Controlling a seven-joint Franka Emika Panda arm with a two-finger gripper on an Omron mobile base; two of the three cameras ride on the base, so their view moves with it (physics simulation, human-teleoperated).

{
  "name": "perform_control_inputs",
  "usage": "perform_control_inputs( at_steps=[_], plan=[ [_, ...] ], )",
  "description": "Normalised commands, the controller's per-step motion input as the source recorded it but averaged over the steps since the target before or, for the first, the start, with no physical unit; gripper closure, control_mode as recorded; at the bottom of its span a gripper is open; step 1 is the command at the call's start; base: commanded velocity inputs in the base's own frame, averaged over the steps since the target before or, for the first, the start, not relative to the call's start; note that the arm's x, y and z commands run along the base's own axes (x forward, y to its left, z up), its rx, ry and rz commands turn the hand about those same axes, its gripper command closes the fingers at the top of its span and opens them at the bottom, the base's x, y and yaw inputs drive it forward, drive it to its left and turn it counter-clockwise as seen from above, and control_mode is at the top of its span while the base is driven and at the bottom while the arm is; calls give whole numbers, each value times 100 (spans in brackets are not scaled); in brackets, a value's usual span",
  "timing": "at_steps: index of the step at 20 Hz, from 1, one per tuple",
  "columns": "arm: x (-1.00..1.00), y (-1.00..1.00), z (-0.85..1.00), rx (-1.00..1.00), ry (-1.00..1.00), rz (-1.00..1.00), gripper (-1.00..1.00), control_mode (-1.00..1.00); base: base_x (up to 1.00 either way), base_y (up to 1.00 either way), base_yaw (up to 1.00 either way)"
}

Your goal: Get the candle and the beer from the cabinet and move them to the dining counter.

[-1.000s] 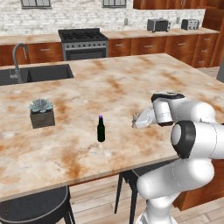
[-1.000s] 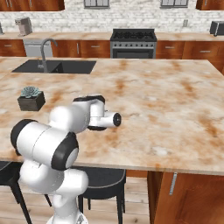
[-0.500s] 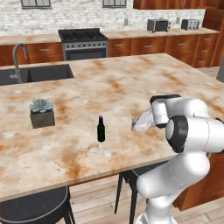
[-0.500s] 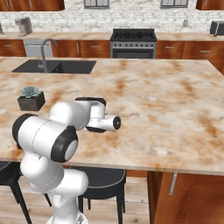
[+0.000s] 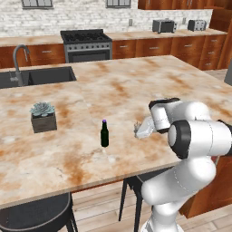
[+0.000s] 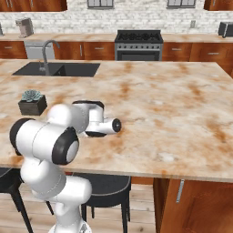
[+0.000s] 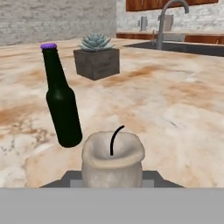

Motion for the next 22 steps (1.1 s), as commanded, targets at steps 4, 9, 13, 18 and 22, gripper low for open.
perform_control_inputs(
  at_steps=[4,9,13,18,22],
  plan=[
    [0,3,-25,-6,0,0,100,-100,0,0,0],
    [0,0,-27,-3,0,0,100,-100,0,0,0],
    [3,0,-21,0,0,0,100,-100,0,0,0],
    [9,0,-20,0,0,0,100,-100,0,0,0],
    [16,0,-22,0,0,0,100,-100,0,0,0]
  ],
)
